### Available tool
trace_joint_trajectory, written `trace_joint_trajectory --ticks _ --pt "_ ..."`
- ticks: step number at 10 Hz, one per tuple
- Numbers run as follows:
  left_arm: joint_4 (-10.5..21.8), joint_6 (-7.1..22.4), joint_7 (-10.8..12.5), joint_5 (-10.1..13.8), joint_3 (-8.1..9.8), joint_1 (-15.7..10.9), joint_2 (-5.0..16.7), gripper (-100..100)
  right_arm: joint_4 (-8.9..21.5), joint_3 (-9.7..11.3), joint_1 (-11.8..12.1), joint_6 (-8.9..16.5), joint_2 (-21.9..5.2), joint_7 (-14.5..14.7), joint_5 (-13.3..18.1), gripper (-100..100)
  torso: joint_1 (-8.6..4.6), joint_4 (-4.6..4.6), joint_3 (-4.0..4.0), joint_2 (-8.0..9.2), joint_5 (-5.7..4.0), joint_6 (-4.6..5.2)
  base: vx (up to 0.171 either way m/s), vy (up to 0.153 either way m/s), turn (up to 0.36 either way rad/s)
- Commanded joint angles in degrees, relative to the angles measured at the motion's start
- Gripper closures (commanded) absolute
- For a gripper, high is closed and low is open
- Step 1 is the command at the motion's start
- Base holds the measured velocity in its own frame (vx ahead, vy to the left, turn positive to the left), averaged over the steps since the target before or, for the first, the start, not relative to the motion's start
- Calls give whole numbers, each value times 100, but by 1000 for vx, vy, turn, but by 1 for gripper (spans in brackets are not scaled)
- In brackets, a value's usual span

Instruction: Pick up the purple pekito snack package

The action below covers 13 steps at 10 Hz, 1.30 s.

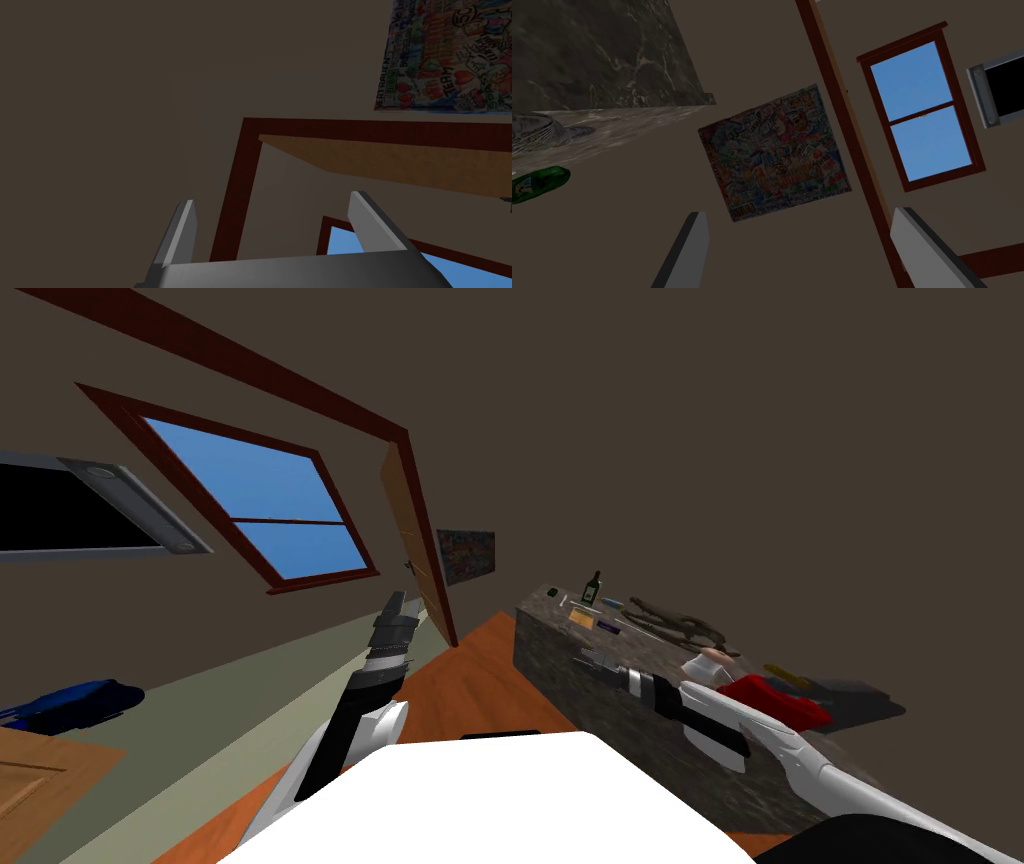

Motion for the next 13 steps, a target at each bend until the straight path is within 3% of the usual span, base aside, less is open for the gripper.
trace_joint_trajectory --ticks 1,4,5,6,7,8,9,10,11,12,13 --pt "0 0 0 0 0 0 0 0 273 152 23 -49 -286 -16 114 -100 0 0 0 0 0 0 41 2 155" --pt "0 0 0 0 0 0 0 0 499 275 68 -75 -729 -25 210 -100 -1 -2 -4 -7 0 -3 42 -7 121" --pt "0 0 0 0 0 0 0 0 728 397 115 -100 -962 -33 303 -100 -3 -1 -4 -6 -1 0 56 -14 194" --pt "0 0 0 0 0 0 0 0 728 397 115 -100 -1024 -33 303 -100 -5 -3 -7 -12 -2 -4 50 -21 91" --pt "0 0 0 0 0 0 0 0 958 517 165 -125 -1220 -41 392 -100 -6 -2 -6 -10 -2 1 49 -21 150" --pt "0 0 0 0 0 0 0 0 958 517 165 -125 -1302 -41 392 -100 -7 -2 -6 -9 -2 -2 49 -25 85" --pt "0 0 0 0 0 0 0 0 1190 632 217 -149 -1471 -49 476 -100 -7 -2 -5 -9 -2 0 69 -28 168" --pt "0 0 0 0 0 0 0 0 1190 632 217 -149 -1563 -49 476 -100 -8 -3 -9 -15 -2 -3 53 -28 89" --pt "0 0 0 0 0 1 0 0 1420 741 271 -173 -1804 -55 556 -100 -7 -3 -7 -12 -2 1 65 -29 147" --pt "0 0 0 0 0 0 0 0 1420 741 271 -173 -1804 -55 556 -100 -8 -3 -9 -15 -2 -2 59 -31 96" --pt "0 0 0 0 0 1 0 0 1646 846 327 -196 -2024 -61 631 -100 -8 -3 -9 -14 -4 0 61 -33 144"
